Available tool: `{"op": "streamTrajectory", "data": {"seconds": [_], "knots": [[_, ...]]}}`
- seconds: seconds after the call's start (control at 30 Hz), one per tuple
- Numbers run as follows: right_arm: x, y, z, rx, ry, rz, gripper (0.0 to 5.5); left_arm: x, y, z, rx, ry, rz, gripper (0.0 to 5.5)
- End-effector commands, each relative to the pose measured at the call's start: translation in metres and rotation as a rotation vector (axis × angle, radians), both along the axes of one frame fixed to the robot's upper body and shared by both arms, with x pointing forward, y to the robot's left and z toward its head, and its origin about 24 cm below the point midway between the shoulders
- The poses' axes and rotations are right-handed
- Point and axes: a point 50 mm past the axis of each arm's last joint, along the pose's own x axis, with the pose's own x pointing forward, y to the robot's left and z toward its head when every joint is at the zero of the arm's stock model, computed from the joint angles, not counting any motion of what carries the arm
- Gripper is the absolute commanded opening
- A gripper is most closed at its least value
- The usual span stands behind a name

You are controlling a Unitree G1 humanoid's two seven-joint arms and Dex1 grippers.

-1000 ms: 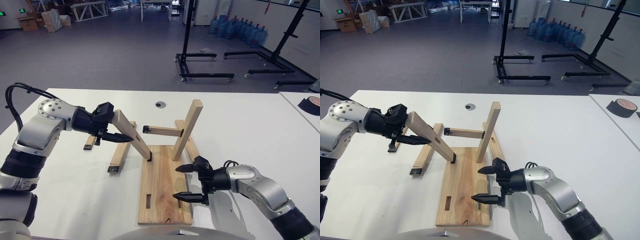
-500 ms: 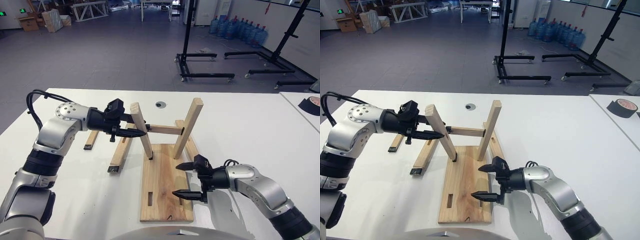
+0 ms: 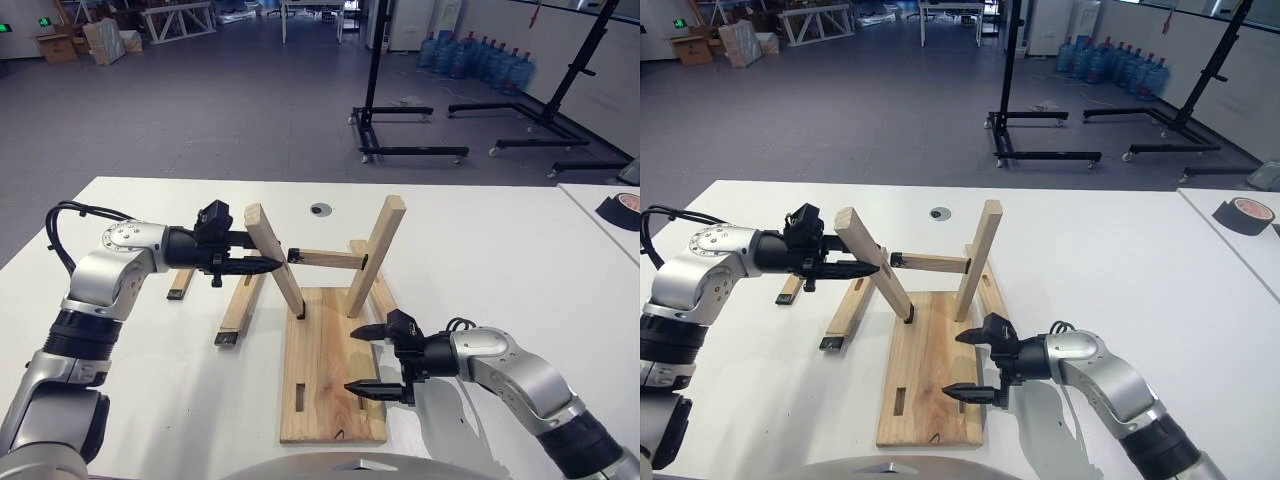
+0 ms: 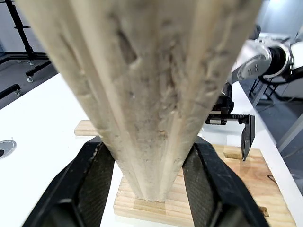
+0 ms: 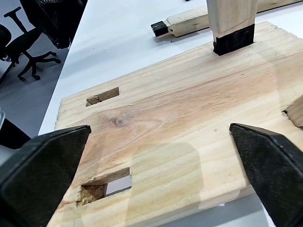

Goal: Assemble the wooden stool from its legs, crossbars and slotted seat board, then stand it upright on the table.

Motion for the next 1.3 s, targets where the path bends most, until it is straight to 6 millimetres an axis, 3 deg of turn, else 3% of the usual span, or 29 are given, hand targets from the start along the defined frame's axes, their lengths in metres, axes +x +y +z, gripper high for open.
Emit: {"op": "streamTrajectory", "data": {"seconds": [0.03, 0.27, 0.47, 0.83, 1.1, 1.3], "knots": [[-0.022, -0.004, -0.027, -0.081, 0.163, 0.023, 5.4, -0.005, 0.02, -0.057, 0.164, 0.269, 0.16, 2.02], [-0.025, -0.002, -0.026, -0.078, 0.166, 0.028, 5.4, -0.005, 0.033, -0.072, 0.22, 0.333, 0.198, 2.02], [-0.022, 0.0, -0.02, -0.073, 0.158, 0.029, 5.4, -0.003, 0.024, -0.089, 0.261, 0.341, 0.241, 2.02], [-0.022, 0.004, -0.021, -0.063, 0.153, 0.026, 5.4, -0.017, 0.003, -0.112, 0.302, 0.408, 0.167, 2.02], [-0.021, 0.006, -0.019, -0.055, 0.151, 0.028, 5.4, -0.014, 0.009, -0.126, 0.288, 0.486, 0.247, 2.02], [-0.021, 0.007, -0.021, -0.053, 0.151, 0.024, 5.4, -0.02, 0.015, -0.134, 0.348, 0.5, 0.211, 2.02]]}}
